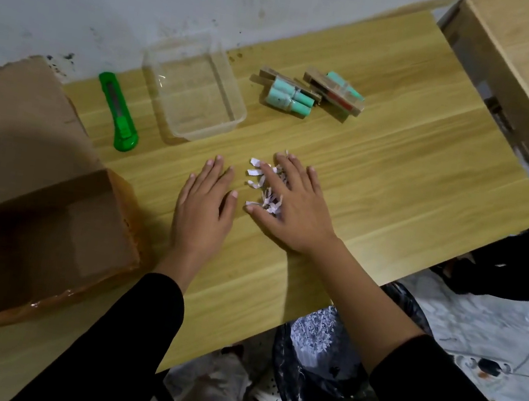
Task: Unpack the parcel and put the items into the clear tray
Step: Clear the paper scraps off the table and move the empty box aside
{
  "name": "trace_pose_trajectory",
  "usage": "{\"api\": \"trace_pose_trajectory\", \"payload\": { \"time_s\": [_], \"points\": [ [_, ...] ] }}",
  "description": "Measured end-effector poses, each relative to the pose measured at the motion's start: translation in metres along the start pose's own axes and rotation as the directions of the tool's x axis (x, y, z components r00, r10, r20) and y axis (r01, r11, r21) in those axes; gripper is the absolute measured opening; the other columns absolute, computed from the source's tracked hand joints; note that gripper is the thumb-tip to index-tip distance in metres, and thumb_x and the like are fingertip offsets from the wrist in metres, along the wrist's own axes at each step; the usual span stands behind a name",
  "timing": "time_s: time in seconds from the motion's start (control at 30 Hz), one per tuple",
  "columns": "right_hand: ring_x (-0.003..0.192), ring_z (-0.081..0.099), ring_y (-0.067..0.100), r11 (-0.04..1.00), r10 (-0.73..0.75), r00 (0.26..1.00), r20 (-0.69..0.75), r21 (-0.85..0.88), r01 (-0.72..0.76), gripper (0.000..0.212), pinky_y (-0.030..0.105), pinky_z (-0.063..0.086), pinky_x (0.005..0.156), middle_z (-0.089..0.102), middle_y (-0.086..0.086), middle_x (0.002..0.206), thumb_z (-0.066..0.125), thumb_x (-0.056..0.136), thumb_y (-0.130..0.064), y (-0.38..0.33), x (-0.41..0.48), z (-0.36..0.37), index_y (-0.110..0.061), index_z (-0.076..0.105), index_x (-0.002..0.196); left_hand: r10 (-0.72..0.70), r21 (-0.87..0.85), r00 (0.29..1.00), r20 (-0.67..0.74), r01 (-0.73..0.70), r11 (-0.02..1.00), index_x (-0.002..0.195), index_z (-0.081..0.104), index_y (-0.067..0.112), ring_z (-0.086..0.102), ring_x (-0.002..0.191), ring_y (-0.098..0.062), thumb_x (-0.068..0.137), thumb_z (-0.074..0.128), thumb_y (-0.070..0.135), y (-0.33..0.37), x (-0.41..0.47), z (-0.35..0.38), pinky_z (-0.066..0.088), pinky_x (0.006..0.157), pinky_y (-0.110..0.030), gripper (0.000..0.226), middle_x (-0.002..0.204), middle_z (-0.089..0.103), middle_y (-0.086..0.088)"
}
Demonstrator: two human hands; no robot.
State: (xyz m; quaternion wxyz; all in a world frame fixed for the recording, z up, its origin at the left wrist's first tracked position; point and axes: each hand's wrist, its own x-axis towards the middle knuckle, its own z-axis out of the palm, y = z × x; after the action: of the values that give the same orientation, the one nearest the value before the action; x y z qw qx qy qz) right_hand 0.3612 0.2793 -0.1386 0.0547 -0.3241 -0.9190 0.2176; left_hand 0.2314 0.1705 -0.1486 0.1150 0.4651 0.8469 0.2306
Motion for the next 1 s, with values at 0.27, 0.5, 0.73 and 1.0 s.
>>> {"api": "trace_pose_trajectory", "payload": {
  "time_s": [0.27,0.5,0.73,1.0],
  "points": [
    [0.113,0.045,0.023,0.982,-0.175,0.979,-0.106,0.056,0.182,0.035,0.038,0.04,0.089,0.059,0.004,0.119,0.046,0.088,-0.038,0.0,-0.003,0.008,-0.02,0.06,0.114,0.01,-0.091,1.0,-0.014,-0.012,0.996,0.134,0.048,0.015,0.024,0.142,-0.013,0.095,0.047,0.02,-0.002,-0.001,-0.002,0.012,0.116,-0.032,0.04,0.15,0.034,-0.002],
    [0.084,0.052,0.025,0.978,-0.164,0.983,-0.081,0.115,0.172,0.019,0.036,0.043,0.073,0.059,0.006,0.096,0.052,0.087,-0.019,0.0,-0.023,0.009,-0.013,0.062,0.102,0.033,-0.051,0.999,0.012,-0.032,0.998,0.135,0.046,0.011,0.023,0.142,-0.015,0.096,0.043,0.017,-0.002,-0.009,-0.004,0.013,0.117,-0.031,0.04,0.151,0.033,-0.004],
    [0.084,0.052,0.029,0.989,-0.133,0.99,0.049,0.074,0.13,0.035,0.033,0.04,0.072,0.058,0.013,0.095,0.062,0.071,0.008,0.015,-0.074,-0.002,-0.006,0.058,0.103,0.007,-0.013,1.0,-0.004,-0.007,1.0,0.136,0.046,0.01,0.022,0.142,-0.016,0.096,0.039,0.013,0.013,-0.029,0.0,0.013,0.118,-0.035,0.04,0.151,0.032,-0.006],
    [0.087,0.048,0.032,0.972,0.228,0.972,-0.051,0.061,-0.225,0.019,0.036,0.04,0.071,0.053,0.016,0.096,0.052,0.084,0.005,0.073,-0.191,-0.035,0.0,0.055,0.103,0.156,-0.06,0.977,0.144,-0.149,0.987,0.138,0.043,0.012,0.015,0.144,-0.014,0.097,0.038,0.016,0.069,-0.054,0.025,0.006,0.119,-0.036,0.041,0.154,0.025,-0.005]
  ]
}}
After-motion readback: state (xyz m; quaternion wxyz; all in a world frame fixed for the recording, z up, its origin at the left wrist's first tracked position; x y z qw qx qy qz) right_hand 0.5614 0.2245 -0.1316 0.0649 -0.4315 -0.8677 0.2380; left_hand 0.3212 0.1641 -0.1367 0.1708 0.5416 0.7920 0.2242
